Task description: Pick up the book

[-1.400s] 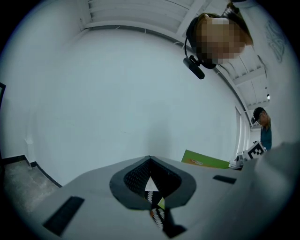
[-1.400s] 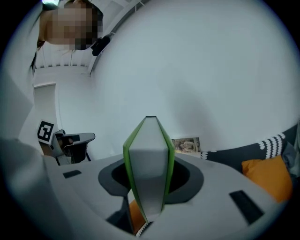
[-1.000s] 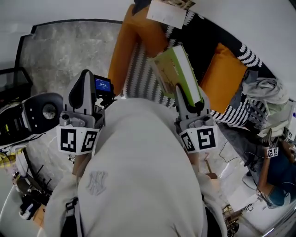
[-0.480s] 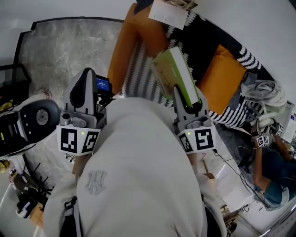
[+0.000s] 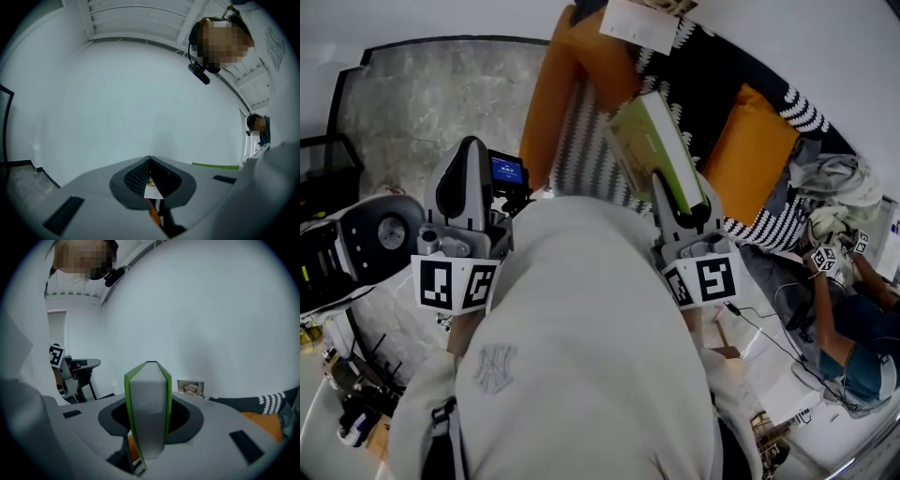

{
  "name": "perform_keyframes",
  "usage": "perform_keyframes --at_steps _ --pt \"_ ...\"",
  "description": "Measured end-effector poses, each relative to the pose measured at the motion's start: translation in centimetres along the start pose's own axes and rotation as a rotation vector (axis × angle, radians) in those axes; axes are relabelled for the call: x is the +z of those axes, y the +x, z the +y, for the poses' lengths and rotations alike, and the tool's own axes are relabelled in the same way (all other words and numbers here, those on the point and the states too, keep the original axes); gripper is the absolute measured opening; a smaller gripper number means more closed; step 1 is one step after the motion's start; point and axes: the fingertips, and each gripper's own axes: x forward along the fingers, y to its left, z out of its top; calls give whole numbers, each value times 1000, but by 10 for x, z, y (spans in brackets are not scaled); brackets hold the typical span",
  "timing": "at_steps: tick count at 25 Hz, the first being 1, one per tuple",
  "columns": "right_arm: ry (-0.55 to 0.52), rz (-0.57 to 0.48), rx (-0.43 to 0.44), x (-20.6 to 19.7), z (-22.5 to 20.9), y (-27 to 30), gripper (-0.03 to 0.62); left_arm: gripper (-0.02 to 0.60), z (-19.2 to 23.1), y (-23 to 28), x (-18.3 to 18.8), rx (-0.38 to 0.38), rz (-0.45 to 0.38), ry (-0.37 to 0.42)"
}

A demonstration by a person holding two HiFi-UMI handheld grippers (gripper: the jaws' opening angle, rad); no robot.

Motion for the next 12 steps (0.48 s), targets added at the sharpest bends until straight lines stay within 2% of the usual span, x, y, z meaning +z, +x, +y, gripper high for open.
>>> perform_keyframes --at_steps 12 --pt "5 -17 8 7 11 -12 150 9 -1 -17 7 6 -18 -5"
